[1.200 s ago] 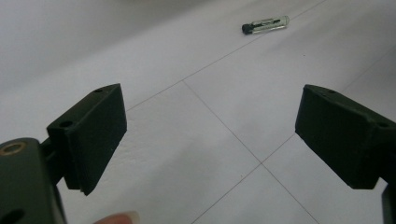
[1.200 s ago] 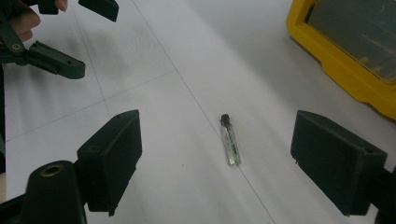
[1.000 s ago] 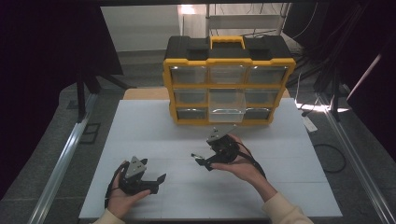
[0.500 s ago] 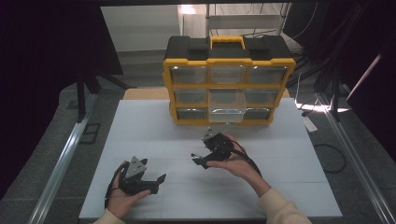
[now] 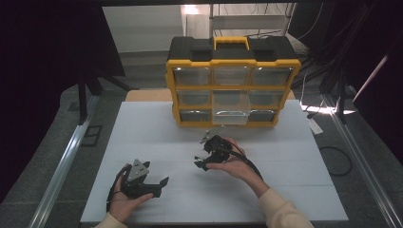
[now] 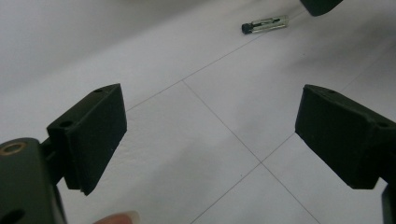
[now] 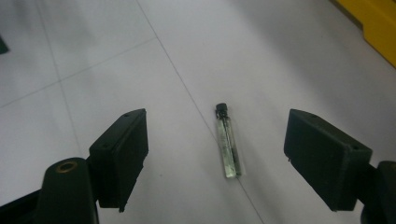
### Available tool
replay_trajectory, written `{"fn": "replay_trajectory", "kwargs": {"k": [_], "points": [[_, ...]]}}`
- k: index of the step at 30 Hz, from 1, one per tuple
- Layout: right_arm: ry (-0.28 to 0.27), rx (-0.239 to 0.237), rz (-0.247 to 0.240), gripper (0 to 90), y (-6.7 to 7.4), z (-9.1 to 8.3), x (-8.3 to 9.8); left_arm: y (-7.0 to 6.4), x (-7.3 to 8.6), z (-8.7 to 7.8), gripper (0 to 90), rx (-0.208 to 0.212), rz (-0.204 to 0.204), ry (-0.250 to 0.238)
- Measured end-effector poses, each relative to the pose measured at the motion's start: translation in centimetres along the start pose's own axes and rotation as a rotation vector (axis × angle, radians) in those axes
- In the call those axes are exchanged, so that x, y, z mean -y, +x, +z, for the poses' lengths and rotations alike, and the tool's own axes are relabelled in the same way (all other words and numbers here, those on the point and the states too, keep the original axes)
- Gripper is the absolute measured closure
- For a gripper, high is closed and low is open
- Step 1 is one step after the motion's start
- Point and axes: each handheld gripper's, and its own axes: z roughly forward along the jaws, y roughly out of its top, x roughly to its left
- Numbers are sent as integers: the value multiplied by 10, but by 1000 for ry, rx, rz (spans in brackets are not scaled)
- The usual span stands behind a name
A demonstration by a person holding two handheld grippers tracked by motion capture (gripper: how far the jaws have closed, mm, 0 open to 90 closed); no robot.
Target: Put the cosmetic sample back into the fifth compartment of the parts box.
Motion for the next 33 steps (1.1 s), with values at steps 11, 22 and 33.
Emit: {"fn": "replay_trajectory", "kwargs": {"k": [11, 22, 33], "points": [[43, 7, 17, 245, -9, 15, 3, -1, 0, 1, 96, -2, -3, 3], [88, 13, 12, 364, -11, 24, 5, -1, 0, 1, 97, -3, -3, 3], [120, 31, -26, 582, -12, 29, 1, -1, 0, 2, 99, -4, 0, 8]]}}
